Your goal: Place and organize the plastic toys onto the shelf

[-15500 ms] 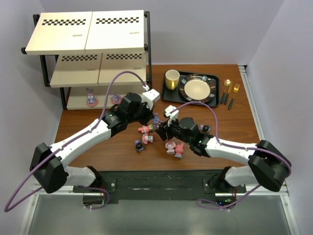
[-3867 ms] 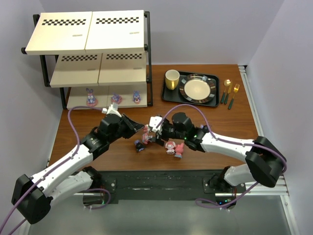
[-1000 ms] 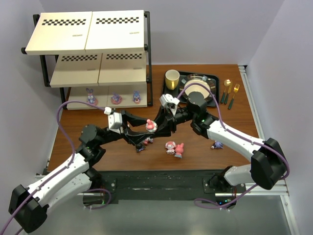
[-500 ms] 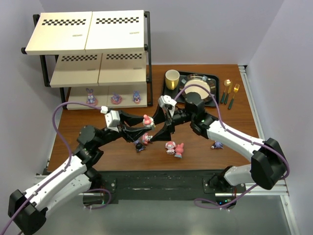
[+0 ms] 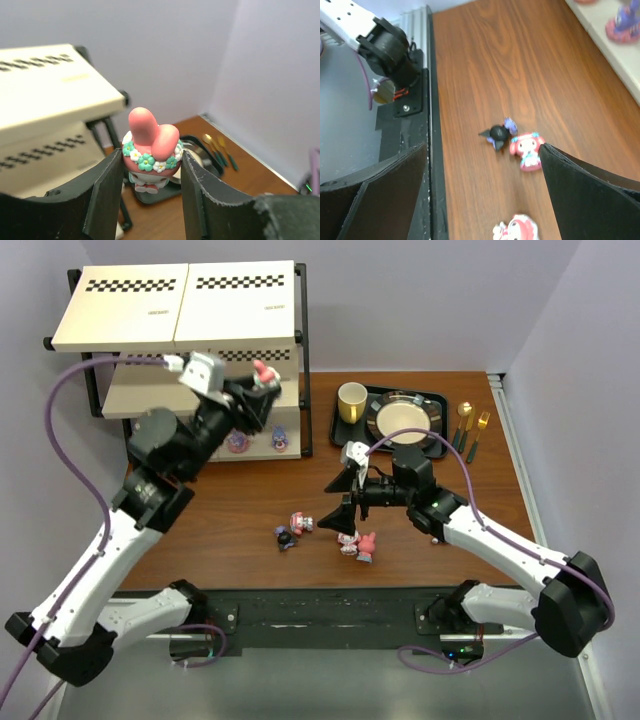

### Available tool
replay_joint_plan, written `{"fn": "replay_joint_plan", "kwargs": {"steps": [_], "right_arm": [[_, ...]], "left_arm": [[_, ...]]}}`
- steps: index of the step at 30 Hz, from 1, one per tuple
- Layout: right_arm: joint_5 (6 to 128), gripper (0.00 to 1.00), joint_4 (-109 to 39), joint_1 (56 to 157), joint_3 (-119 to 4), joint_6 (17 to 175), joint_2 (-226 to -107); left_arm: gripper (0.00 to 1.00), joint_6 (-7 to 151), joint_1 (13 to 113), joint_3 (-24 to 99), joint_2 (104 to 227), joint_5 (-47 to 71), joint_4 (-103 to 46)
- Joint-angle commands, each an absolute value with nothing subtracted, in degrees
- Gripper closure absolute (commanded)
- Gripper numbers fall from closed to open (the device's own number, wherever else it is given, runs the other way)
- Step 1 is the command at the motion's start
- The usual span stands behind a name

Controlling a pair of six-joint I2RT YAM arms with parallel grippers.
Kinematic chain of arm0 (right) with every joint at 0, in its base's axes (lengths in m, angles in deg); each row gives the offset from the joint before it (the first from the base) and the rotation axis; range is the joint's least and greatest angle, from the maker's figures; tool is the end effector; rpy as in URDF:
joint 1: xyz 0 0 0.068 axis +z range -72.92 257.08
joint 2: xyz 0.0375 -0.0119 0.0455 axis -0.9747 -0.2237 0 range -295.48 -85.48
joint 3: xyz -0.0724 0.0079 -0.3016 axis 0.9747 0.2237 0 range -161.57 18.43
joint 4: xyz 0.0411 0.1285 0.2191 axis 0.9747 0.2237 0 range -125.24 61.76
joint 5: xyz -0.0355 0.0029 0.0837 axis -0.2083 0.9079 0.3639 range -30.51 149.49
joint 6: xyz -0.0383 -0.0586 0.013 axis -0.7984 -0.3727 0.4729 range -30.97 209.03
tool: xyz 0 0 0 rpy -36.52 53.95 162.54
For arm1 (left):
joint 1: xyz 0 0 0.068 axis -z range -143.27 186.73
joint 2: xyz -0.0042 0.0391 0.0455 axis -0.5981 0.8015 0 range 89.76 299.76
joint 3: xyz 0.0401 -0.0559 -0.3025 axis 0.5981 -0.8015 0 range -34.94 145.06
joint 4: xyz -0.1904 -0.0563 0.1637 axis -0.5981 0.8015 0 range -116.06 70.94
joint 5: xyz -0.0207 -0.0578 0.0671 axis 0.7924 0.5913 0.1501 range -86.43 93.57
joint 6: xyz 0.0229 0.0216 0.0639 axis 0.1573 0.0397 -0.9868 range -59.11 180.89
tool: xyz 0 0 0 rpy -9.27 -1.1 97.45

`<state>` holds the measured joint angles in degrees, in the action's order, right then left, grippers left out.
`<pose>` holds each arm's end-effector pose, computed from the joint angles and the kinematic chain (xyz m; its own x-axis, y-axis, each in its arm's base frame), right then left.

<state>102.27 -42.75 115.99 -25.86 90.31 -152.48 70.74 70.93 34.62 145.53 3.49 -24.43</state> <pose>0.1772 0.1941 0.3238 -0.2257 -0.1612 -0.9608 -0.9662 0.1630 0.1997 0.1645 -0.1119 0.5071 0.0757 -0.2581 -0.9632 0.5825 0.7954 -0.1674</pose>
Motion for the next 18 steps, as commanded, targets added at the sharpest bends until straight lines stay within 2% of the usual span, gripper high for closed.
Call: {"fn": "replay_joint_plan", "kwargs": {"steps": [1,10,18], "right_arm": [[97.3,0.02,-42.8,115.8,-23.1,93.5,-149.9],[96.0,0.01,-41.4,115.9,-21.2,93.9,-148.1],[96.7,0.01,-41.4,115.8,-20.6,93.8,-148.1]], "left_arm": [[1.0,69.2,63.8,48.3,151.8,-0.4,-12.9],[1.0,65.9,51.2,69.0,162.7,-4.1,-6.4],[1.0,68.4,33.7,72.6,168.4,2.4,-9.6]]}}
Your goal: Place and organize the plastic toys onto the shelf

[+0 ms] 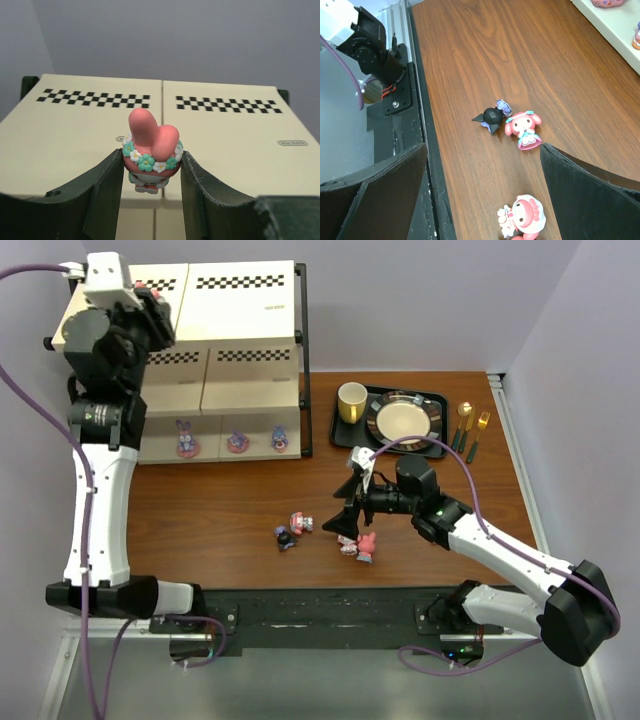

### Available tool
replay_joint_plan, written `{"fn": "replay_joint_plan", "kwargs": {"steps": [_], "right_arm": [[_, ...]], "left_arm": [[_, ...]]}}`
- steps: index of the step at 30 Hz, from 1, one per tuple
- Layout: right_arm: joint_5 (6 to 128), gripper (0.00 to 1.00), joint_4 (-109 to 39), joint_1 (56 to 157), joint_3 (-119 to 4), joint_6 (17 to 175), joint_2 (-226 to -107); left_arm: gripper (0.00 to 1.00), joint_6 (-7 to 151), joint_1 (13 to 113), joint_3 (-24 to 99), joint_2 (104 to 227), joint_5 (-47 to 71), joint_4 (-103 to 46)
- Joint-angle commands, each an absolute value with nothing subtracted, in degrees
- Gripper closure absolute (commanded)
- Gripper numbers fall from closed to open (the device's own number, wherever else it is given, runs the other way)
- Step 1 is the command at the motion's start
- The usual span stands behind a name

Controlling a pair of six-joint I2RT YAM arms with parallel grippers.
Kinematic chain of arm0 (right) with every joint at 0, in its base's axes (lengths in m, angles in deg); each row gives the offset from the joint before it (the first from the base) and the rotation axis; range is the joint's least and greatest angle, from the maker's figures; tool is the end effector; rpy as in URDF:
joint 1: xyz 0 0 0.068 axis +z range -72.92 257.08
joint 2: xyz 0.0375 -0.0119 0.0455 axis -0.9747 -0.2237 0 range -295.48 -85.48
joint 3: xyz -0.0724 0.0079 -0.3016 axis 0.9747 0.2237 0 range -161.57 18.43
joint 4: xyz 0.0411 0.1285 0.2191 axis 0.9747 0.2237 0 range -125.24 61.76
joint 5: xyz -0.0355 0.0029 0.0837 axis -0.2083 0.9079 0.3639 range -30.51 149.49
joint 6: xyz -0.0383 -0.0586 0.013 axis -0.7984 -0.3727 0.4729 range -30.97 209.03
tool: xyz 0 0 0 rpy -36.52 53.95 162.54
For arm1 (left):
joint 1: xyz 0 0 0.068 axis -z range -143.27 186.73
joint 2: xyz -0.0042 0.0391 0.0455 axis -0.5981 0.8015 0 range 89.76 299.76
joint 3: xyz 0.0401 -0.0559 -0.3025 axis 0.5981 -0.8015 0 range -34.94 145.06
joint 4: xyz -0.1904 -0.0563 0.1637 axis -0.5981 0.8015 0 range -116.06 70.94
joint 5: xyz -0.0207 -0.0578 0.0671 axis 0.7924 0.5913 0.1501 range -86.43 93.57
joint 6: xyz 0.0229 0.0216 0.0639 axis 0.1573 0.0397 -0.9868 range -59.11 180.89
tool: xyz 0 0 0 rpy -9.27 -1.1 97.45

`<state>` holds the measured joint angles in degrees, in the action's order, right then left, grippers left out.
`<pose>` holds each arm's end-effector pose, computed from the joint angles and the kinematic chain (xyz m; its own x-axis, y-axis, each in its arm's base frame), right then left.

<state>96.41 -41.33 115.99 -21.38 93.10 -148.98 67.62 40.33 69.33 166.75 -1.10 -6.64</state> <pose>0.1682 0.1810 0.3060 -0.3020 -0.1709 -0.9379 -0.9286 0.2752 0.2489 0.2693 -0.0123 0.5899 0.1375 -0.1255 -0.9825 -0.0018 0.9919 -0.1270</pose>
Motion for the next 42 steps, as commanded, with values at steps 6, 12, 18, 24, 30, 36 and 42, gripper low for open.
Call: {"fn": "replay_joint_plan", "kwargs": {"steps": [6,12,18,24,30,36,42], "right_arm": [[99.8,0.01,-43.7,115.9,-20.2,95.4,-149.6],[101.2,0.01,-44.5,115.8,-20.0,96.1,-150.3],[101.4,0.01,-44.3,115.8,-20.2,96.1,-151.0],[101.5,0.02,-44.2,115.8,-20.2,96.0,-151.8],[101.8,0.01,-44.5,115.9,-20.2,96.2,-152.5],[101.6,0.02,-44.4,115.9,-20.2,96.2,-152.9],[101.8,0.02,-44.5,115.8,-20.2,96.5,-153.2]], "left_arm": [[1.0,74.3,20.0,73.0,172.1,16.7,-16.1],[1.0,73.2,15.3,74.4,176.1,21.1,-20.1],[1.0,72.9,13.7,76.8,181.3,25.5,-23.6],[1.0,71.2,13.4,75.9,181.6,25.1,-24.0],[1.0,70.5,12.7,73.3,181.0,23.8,-23.4],[1.0,70.6,12.6,72.9,179.8,22.8,-21.6],[1.0,69.7,12.6,70.4,178.9,21.5,-21.0]]}}
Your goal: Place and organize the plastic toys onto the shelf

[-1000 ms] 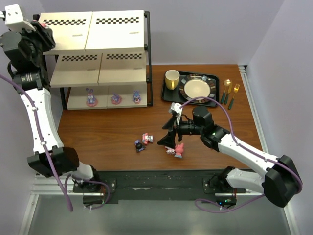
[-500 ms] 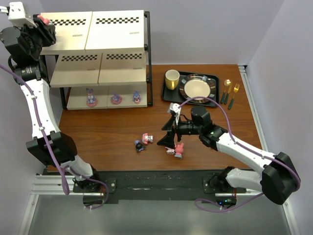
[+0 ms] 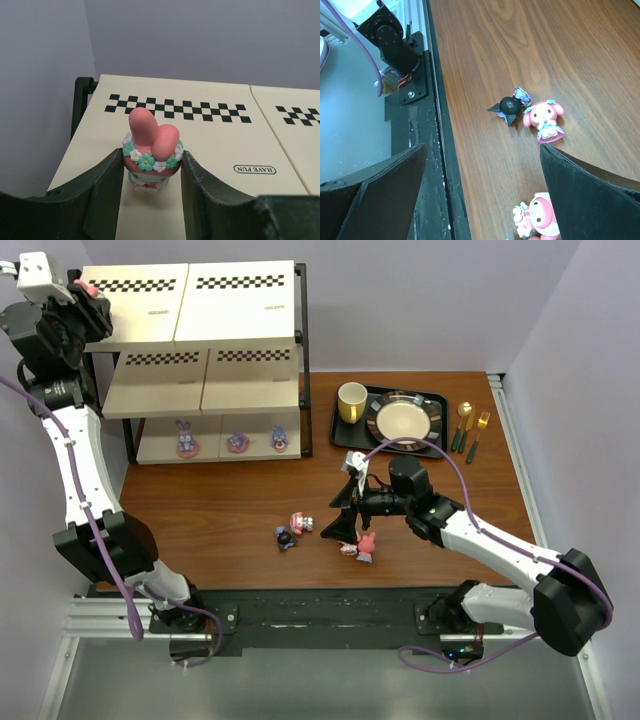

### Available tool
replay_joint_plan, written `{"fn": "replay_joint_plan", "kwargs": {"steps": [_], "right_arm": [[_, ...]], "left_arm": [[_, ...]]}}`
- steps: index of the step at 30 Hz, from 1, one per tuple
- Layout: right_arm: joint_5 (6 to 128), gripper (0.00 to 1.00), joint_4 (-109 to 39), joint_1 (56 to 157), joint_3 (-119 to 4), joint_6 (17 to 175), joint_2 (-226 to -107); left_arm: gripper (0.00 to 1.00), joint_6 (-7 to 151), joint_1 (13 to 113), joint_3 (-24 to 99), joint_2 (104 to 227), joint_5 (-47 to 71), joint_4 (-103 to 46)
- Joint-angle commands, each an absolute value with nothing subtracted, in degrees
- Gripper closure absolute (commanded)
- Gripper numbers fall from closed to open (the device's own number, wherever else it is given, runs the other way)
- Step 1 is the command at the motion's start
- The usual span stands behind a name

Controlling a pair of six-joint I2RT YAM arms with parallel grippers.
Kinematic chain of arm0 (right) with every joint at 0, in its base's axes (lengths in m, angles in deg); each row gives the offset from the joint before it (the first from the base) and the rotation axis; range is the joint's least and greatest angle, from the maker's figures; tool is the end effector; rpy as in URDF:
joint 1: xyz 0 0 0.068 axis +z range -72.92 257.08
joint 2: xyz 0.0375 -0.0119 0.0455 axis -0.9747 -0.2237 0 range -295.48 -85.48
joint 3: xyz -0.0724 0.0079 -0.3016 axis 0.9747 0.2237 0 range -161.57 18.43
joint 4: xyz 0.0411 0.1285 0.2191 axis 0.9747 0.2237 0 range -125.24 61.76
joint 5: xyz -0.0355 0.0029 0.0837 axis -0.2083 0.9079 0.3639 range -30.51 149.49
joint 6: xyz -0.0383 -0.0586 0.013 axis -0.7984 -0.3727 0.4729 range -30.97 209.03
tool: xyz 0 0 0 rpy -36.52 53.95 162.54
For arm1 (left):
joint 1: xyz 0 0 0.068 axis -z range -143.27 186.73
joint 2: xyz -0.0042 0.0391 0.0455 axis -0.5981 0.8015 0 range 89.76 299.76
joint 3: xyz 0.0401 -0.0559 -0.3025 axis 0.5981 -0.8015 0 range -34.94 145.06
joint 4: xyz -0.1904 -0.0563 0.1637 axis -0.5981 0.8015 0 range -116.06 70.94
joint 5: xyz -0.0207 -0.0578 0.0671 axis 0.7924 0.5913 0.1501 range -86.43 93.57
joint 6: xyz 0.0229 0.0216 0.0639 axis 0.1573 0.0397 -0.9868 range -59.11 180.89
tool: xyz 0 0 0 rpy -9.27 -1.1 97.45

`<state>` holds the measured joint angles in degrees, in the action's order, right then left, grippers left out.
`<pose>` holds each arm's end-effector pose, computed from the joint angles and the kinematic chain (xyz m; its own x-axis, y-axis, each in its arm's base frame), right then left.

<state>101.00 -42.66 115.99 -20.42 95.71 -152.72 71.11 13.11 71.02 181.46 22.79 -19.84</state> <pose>0.1726 0.1892 0.2887 -0.3874 -0.2008 -0.8998 -0.9130 0.2188 0.3443 0.3519 0.1327 0.5513 0.1401 -0.1214 -0.9827 -0.0557 0.9899 -0.1303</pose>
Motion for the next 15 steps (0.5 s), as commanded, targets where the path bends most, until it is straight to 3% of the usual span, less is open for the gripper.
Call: {"fn": "replay_joint_plan", "kwargs": {"steps": [1,11,15], "right_arm": [[101.8,0.01,-44.5,115.8,-20.2,96.5,-153.2],[101.4,0.01,-44.1,115.9,-20.4,96.3,-153.7],[101.4,0.02,-44.1,115.9,-20.5,96.2,-153.7]], "left_arm": [[0.99,69.7,12.6,70.1,178.8,21.5,-21.0],[0.82,70.1,12.6,68.5,178.4,22.1,-22.3],[0.64,70.1,12.6,67.3,177.7,21.9,-23.0]]}}
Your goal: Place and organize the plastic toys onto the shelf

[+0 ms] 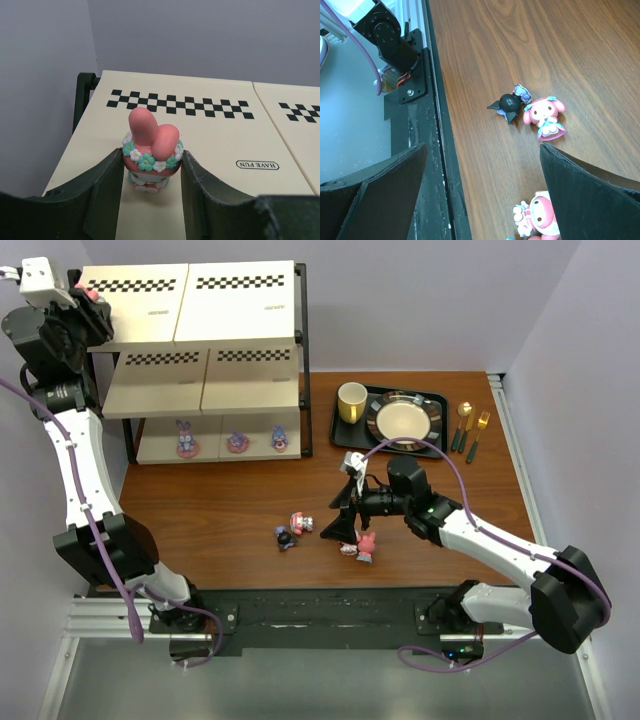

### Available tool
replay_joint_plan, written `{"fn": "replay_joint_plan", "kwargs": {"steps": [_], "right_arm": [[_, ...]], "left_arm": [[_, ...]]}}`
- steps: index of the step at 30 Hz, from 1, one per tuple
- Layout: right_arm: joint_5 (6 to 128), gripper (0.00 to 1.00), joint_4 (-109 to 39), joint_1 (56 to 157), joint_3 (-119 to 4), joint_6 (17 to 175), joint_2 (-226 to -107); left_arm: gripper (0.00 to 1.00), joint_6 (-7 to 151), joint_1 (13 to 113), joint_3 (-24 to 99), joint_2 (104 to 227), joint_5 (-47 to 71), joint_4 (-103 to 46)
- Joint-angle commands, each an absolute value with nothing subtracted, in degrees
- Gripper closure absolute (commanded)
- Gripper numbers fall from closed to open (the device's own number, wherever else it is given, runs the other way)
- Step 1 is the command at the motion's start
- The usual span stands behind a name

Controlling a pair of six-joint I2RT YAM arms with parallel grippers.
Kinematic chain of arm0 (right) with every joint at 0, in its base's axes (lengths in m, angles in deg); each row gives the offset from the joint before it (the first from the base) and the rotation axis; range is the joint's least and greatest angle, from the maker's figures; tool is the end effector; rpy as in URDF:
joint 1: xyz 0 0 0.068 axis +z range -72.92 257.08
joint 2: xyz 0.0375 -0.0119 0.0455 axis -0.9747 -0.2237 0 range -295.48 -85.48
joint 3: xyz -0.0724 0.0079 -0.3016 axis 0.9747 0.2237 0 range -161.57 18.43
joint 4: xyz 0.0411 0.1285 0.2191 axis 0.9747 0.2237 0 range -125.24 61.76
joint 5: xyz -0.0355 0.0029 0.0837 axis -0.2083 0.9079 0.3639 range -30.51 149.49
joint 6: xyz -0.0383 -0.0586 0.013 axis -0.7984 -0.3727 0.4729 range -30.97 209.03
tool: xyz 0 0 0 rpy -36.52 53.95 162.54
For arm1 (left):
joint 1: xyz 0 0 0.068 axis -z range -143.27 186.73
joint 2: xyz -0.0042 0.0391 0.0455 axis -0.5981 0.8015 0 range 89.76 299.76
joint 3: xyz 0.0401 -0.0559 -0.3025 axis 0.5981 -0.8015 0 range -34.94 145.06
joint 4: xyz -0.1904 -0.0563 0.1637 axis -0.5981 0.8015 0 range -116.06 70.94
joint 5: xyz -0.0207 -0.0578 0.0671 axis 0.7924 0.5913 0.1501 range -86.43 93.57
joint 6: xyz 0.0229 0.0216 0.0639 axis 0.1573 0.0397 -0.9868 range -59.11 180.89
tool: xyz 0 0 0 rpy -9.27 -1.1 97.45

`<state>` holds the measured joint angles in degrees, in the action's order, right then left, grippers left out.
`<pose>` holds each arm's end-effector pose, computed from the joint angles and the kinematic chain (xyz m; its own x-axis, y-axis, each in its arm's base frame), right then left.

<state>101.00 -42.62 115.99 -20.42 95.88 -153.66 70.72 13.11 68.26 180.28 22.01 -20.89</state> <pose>0.1748 0.1910 0.2847 -0.4020 -0.2098 -0.8913 -0.9072 0.2231 0.3567 0.3491 0.1323 0.5442 0.1337 -0.1181 -0.9840 -0.0710 0.9892 -0.1284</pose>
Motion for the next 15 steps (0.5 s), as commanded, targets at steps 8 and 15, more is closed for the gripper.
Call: {"fn": "replay_joint_plan", "kwargs": {"steps": [8,15], "right_arm": [[101.5,0.01,-44.1,115.9,-20.4,96.2,-153.8],[101.5,0.01,-44.0,115.9,-20.4,96.2,-153.5]], "left_arm": [[0.43,70.6,12.5,66.9,176.9,21.2,-23.3],[0.29,71.1,12.6,67.0,176.5,21.1,-23.6]]}}
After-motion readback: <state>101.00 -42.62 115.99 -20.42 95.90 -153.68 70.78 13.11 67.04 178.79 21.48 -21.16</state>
